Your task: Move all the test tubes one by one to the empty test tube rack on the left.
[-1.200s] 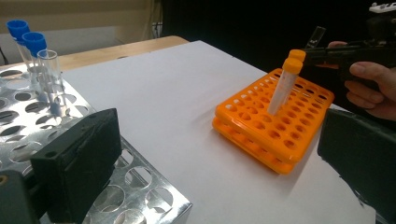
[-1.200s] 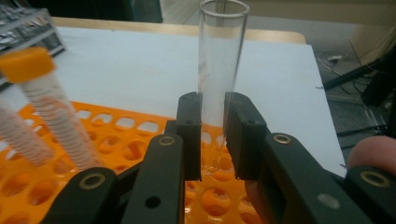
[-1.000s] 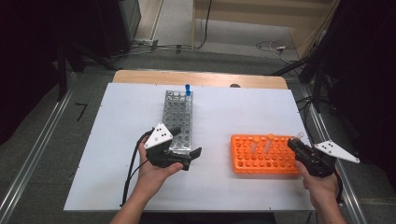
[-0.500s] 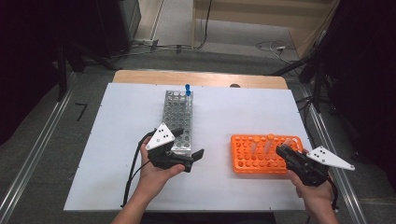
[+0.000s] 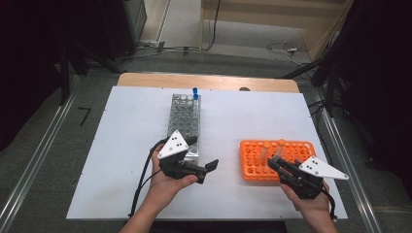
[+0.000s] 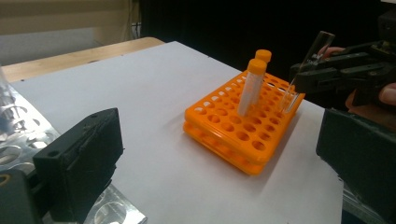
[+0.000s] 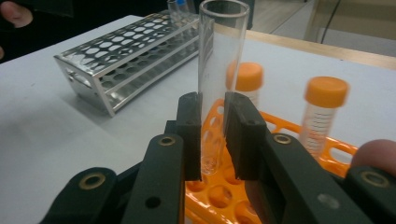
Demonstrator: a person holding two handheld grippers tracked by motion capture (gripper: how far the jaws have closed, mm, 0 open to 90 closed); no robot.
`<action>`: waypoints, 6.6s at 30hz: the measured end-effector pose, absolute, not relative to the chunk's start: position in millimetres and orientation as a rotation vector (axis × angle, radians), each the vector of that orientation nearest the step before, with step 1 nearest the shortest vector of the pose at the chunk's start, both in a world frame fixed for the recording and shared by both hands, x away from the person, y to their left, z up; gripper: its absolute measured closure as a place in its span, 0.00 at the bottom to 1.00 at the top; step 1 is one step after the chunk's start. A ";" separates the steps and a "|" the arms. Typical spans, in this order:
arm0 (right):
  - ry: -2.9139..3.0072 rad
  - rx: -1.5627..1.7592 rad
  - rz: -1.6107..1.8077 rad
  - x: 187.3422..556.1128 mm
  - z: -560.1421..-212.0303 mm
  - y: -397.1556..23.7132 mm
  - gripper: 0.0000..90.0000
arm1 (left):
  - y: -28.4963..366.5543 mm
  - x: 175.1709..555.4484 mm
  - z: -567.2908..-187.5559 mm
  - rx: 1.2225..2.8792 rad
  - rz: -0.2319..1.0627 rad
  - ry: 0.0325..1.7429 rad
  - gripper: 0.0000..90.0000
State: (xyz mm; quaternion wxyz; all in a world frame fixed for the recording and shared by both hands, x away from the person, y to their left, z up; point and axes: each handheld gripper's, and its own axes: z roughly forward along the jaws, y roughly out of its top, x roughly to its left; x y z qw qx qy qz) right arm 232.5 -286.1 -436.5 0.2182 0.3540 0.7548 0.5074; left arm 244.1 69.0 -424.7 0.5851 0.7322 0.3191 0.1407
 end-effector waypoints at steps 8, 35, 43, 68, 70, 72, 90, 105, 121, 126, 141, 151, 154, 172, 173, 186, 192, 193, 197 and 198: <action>2.164 0.920 1.414 229.0 -442.2 -261.5 0.82 | 59.3 241.5 -425.2 1.719 0.304 0.717 0.02; 2.297 0.785 1.422 218.1 -454.0 -215.5 0.82 | 26.8 231.6 -431.3 1.754 0.187 0.551 0.42; 2.307 0.769 1.429 217.0 -454.4 -213.6 0.82 | 17.9 230.5 -433.5 1.788 0.146 0.493 0.64; 2.371 0.726 1.489 214.7 -456.7 -209.6 0.80 | 8.1 227.1 -434.3 1.808 0.228 0.483 0.85; 2.380 0.716 1.515 215.7 -457.6 -211.4 0.75 | 9.9 228.0 -432.8 1.807 0.232 0.483 0.85; 2.389 0.708 1.534 216.3 -457.5 -213.8 0.71 | 13.9 229.7 -430.2 1.794 0.234 0.491 0.85; 2.337 0.789 1.524 222.3 -451.3 -264.7 0.14 | 55.3 252.0 -418.4 1.730 0.333 0.618 0.85; 2.252 0.881 1.472 237.0 -450.2 -306.4 0.09 | 94.4 288.6 -405.9 1.674 0.440 0.742 0.85; 2.204 0.957 1.428 248.5 -455.1 -329.7 0.09 | 110.7 343.6 -405.8 1.627 0.530 0.848 0.85; 2.202 0.973 1.412 250.1 -456.8 -331.1 0.09 | 114.2 357.6 -410.8 1.592 0.525 0.891 0.85; 2.195 0.978 1.412 254.2 -459.5 -332.2 0.09 | 104.9 383.9 -414.8 1.569 0.564 0.933 0.86; 2.202 0.972 1.402 254.4 -460.6 -330.6 0.09 | 101.6 394.4 -417.4 1.566 0.616 0.968 0.85; 2.204 0.969 1.403 254.4 -460.8 -330.5 0.09 | 100.2 394.4 -420.2 1.596 0.633 0.974 0.85; 2.211 0.968 1.401 254.7 -461.5 -329.1 0.09 | 93.7 390.8 -431.0 1.701 0.650 1.010 0.85; 2.211 0.969 1.400 254.7 -461.6 -329.0 0.09 | 92.8 391.5 -431.7 1.714 0.643 1.012 0.85; 2.215 0.977 1.395 255.7 -462.0 -329.6 0.09 | 92.7 397.0 -433.6 1.772 0.548 1.036 0.81; 2.205 0.995 1.395 257.8 -462.3 -328.4 0.09 | 96.4 397.3 -433.3 1.761 0.492 1.025 0.69; 2.202 0.999 1.394 258.1 -462.2 -327.9 0.09 | 97.0 396.8 -432.7 1.759 0.483 1.021 0.67; 2.192 1.013 1.387 261.0 -462.2 -325.5 0.11 | 98.7 393.6 -429.5 1.740 0.470 1.012 0.56; 2.191 1.025 1.381 262.0 -462.4 -324.7 0.11 | 99.0 391.9 -428.3 1.736 0.466 1.005 0.54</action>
